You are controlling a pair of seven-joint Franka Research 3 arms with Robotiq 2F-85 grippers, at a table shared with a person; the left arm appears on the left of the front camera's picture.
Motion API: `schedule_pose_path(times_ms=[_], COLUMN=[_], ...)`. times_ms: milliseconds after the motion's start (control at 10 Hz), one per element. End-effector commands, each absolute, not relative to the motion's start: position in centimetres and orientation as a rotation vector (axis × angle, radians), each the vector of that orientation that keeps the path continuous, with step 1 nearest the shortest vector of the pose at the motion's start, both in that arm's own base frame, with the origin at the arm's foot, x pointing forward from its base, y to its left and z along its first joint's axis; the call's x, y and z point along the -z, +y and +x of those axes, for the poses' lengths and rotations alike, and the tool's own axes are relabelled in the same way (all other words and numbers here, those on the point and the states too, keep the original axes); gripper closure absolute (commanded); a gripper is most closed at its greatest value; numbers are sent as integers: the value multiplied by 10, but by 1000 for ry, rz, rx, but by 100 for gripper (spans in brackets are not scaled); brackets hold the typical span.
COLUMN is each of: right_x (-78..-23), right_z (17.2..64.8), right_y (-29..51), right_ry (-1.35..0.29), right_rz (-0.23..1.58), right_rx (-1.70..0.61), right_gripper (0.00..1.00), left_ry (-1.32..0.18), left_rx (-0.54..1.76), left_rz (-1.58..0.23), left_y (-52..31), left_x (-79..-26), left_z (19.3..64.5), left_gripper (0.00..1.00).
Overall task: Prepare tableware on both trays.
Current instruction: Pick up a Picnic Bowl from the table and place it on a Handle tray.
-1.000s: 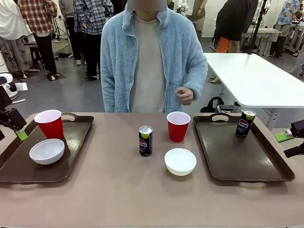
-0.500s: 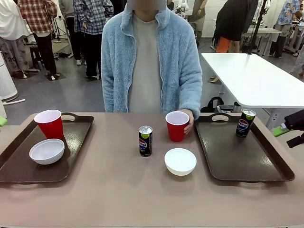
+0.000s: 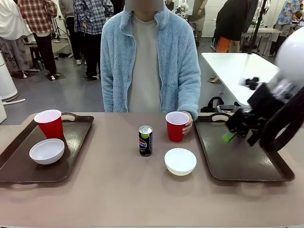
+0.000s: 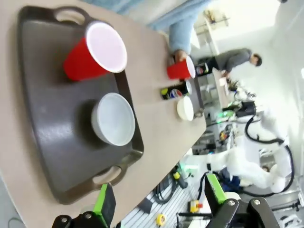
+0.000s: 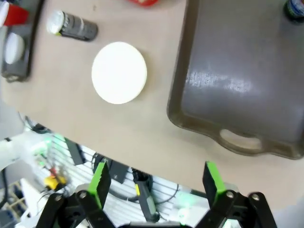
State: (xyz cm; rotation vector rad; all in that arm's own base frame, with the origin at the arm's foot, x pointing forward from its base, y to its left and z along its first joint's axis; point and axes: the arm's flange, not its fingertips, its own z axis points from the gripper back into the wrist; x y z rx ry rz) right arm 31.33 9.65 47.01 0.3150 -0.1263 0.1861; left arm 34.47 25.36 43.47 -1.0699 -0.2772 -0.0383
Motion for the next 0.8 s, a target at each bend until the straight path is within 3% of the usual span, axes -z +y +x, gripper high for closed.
schedule_pose_path(times_ms=[0, 300, 600, 700], right_x=[-455, -431, -441, -425], right_z=[345, 368, 348, 363], right_y=[118, 161, 137, 155], right_ry=[-101, -58, -88, -48], right_rz=[199, 98, 124, 121], right_rx=[-148, -174, -179, -195], right_gripper=[0, 0, 0, 0], left_ry=[-294, -288, -288, -288], left_rx=[35, 13, 13, 13], left_rz=[-1101, -1085, -1085, -1085], left_y=[269, 266, 266, 266], left_x=[-429, -428, -428, -428], left_z=[362, 350, 350, 350], left_gripper=[0, 0, 0, 0])
